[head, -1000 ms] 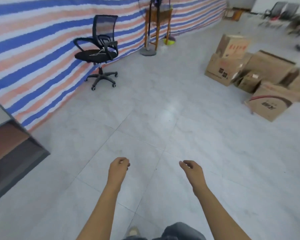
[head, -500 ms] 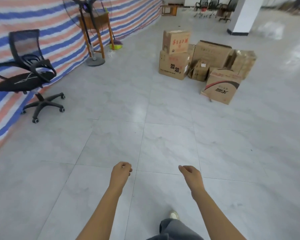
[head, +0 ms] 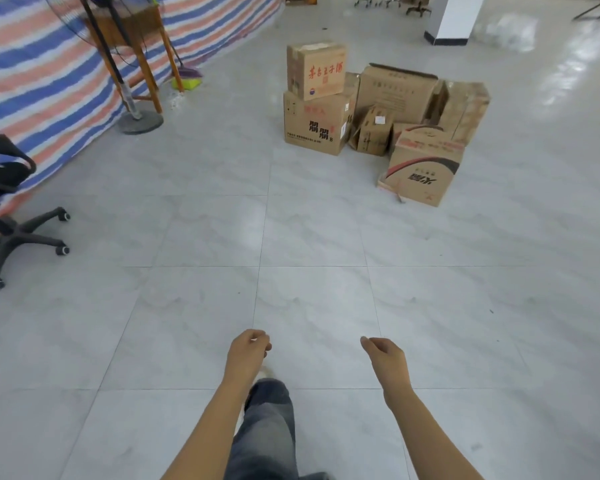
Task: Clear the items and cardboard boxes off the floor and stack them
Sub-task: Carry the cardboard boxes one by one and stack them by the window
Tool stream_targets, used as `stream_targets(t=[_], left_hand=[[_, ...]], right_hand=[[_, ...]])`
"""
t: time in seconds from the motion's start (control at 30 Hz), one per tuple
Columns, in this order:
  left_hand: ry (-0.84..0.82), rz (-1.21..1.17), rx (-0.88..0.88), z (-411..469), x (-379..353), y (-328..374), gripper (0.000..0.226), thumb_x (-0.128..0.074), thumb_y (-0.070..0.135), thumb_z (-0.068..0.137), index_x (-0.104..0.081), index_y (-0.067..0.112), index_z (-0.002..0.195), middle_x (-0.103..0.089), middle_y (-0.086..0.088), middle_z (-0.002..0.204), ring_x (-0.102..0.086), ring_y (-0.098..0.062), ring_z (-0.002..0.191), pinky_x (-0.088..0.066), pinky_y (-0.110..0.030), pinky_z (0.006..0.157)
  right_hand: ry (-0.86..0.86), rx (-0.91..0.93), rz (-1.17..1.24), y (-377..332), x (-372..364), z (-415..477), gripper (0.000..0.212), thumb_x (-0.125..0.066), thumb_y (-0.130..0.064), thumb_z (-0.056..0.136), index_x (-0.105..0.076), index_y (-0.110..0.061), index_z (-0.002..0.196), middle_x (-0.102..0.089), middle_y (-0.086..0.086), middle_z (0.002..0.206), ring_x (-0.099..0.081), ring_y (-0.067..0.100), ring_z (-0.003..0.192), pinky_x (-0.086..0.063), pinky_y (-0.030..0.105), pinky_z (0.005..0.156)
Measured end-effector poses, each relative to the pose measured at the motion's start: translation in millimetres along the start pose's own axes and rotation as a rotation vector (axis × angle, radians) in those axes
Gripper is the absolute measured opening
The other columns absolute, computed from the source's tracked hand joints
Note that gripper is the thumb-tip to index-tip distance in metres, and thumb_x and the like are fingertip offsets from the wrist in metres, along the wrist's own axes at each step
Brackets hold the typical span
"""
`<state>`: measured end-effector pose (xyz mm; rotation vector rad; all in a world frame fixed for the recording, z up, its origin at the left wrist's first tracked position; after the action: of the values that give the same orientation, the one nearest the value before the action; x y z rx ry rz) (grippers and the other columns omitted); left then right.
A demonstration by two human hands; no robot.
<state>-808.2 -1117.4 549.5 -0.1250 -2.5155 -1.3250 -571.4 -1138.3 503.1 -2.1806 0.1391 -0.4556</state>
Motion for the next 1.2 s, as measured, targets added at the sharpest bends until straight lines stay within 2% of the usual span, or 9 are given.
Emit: stream_targets(t=[0.17, 0.33, 0.43, 0.67, 0.8, 0.9, 1.03, 1.13, 1.2], left_hand=[[-0.012, -0.037, -0.012, 100.0, 20.7, 54.5, 0.012, -0.046, 0.013, 0.096, -0.056, 0.009, 0.101, -0.061, -0.006, 0.09, -0.056, -0.021, 0.089, -0.039, -0.029, 0.078], [0.092, -0.144, -0.073, 196.9, 79.5, 133.3, 0.013, -0.046, 0.013, 0.095, -0.057, 0.008, 0.101, -0.062, -0.007, 0.092, -0.057, -0.022, 0.09, -0.04, -0.03, 0.081], [0.122, -0.186, -0.034, 243.0, 94.8, 158.4, 0.013, -0.046, 0.013, 0.096, -0.056, 0.008, 0.101, -0.062, -0.006, 0.09, -0.057, -0.023, 0.09, -0.04, -0.032, 0.081], [-0.033, -0.067, 0.147, 318.4, 56.8, 169.6, 0.014, -0.046, 0.013, 0.095, -0.057, 0.005, 0.097, -0.063, -0.013, 0.095, -0.057, -0.022, 0.084, -0.04, -0.03, 0.075], [-0.004, -0.043, 0.109, 388.0, 42.3, 219.6, 0.016, -0.046, 0.012, 0.095, -0.056, 0.012, 0.082, -0.061, -0.009, 0.088, -0.056, -0.02, 0.08, -0.041, -0.026, 0.065], [0.017, -0.044, 0.083, 443.1, 24.9, 273.0, 0.019, -0.046, 0.012, 0.095, -0.054, 0.015, 0.078, -0.061, -0.008, 0.086, -0.055, -0.018, 0.076, -0.041, -0.024, 0.064], [0.048, -0.054, 0.032, 505.3, -3.0, 350.1, 0.014, -0.046, 0.012, 0.095, -0.057, 0.011, 0.086, -0.062, -0.008, 0.088, -0.057, -0.021, 0.082, -0.041, -0.028, 0.07], [0.037, -0.05, -0.025, 543.0, -26.5, 400.6, 0.013, -0.045, 0.013, 0.095, -0.057, 0.008, 0.096, -0.062, -0.007, 0.09, -0.058, -0.022, 0.087, -0.04, -0.03, 0.078], [0.01, -0.024, -0.002, 561.3, -40.7, 416.8, 0.013, -0.045, 0.014, 0.096, -0.056, 0.008, 0.099, -0.063, -0.008, 0.092, -0.058, -0.022, 0.088, -0.04, -0.03, 0.079]], right_hand=[[0.034, 0.038, 0.002, -70.4, -52.4, 76.4, 0.036, -0.059, -0.029, 0.089, -0.059, -0.005, 0.116, -0.057, 0.01, 0.121, -0.052, 0.023, 0.107, -0.037, 0.029, 0.083], [-0.007, 0.078, -0.03, -153.7, -127.6, 133.7, 0.037, -0.059, -0.03, 0.089, -0.059, -0.006, 0.118, -0.057, 0.007, 0.123, -0.051, 0.021, 0.114, -0.037, 0.028, 0.087], [-0.032, 0.103, -0.085, -192.6, -157.7, 158.2, 0.036, -0.059, -0.03, 0.089, -0.058, -0.01, 0.118, -0.055, 0.005, 0.124, -0.05, 0.018, 0.115, -0.037, 0.026, 0.089], [-0.002, 0.014, -0.148, -227.9, -177.7, 234.9, 0.037, -0.058, -0.031, 0.09, -0.057, -0.01, 0.12, -0.055, 0.007, 0.125, -0.051, 0.02, 0.115, -0.039, 0.028, 0.091], [-0.017, 0.031, -0.131, -271.9, -193.4, 311.2, 0.037, -0.058, -0.03, 0.09, -0.057, -0.009, 0.12, -0.056, 0.007, 0.125, -0.052, 0.022, 0.114, -0.04, 0.029, 0.092], [-0.025, 0.07, -0.075, -326.7, -195.8, 382.8, 0.037, -0.057, -0.031, 0.09, -0.058, -0.008, 0.119, -0.056, 0.006, 0.117, -0.052, 0.019, 0.106, -0.039, 0.029, 0.086], [0.01, 0.149, -0.037, -407.5, -181.9, 465.8, 0.037, -0.058, -0.032, 0.089, -0.06, -0.006, 0.115, -0.053, 0.002, 0.102, -0.047, 0.016, 0.092, -0.037, 0.028, 0.079], [0.034, 0.16, -0.007, -449.8, -174.3, 511.1, 0.035, -0.058, -0.03, 0.089, -0.06, -0.005, 0.115, -0.054, 0.003, 0.103, -0.048, 0.016, 0.093, -0.037, 0.027, 0.08], [0.021, 0.118, -0.029, -456.5, -176.1, 530.8, 0.036, -0.058, -0.029, 0.09, -0.06, -0.004, 0.115, -0.056, 0.005, 0.106, -0.052, 0.019, 0.096, -0.038, 0.027, 0.08]])
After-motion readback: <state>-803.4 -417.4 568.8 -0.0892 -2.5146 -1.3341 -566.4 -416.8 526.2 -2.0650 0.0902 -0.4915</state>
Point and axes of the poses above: each hand's wrist, its own z-axis towards the middle knuckle, its own x-axis out of the back of the hand, y = z × x, the point moved 3 cm from there along z, towards the middle knuckle
